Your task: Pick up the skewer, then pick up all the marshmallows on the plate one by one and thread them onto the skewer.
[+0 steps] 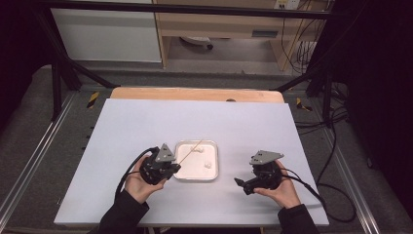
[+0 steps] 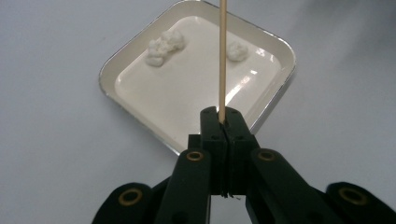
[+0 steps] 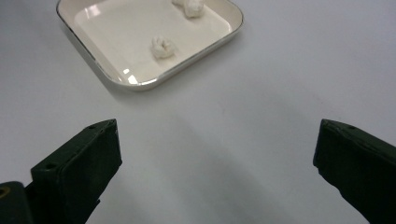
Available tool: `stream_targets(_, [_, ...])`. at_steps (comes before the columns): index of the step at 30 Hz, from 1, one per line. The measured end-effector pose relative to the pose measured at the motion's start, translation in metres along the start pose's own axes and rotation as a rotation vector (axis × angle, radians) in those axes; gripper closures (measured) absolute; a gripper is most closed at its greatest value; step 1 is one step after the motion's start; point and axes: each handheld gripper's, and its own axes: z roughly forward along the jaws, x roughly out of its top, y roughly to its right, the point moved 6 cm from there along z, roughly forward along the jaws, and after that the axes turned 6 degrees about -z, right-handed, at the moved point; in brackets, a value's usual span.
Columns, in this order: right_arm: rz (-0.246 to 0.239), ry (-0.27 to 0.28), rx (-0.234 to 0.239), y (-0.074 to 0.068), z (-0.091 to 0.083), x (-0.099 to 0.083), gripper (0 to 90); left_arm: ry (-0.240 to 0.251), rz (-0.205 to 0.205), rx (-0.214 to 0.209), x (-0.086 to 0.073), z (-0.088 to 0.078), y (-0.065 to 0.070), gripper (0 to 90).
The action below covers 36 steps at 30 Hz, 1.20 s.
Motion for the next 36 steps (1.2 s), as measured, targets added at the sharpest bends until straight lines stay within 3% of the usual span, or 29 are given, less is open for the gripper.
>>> stream_targets(12, [0.068,0.027,0.022,-0.003,0.014,0.024,0.7,0.094,-0.102,0.005,-0.027,-0.018,-0.019,88.5])
stream_targets(24, [0.107,0.045,0.017,-0.001,0.031,0.046,0.8,0.134,-0.123,0.030,-0.037,-0.023,-0.025,88.5])
stream_targets(33, [0.123,0.047,0.028,-0.008,0.056,0.063,1.4,0.135,-0.134,0.039,-0.043,-0.022,-0.028,88.5])
stream_targets(36, [0.114,0.024,0.031,-0.011,0.066,0.065,2.1,0.135,-0.133,0.038,-0.043,-0.021,-0.028,88.5])
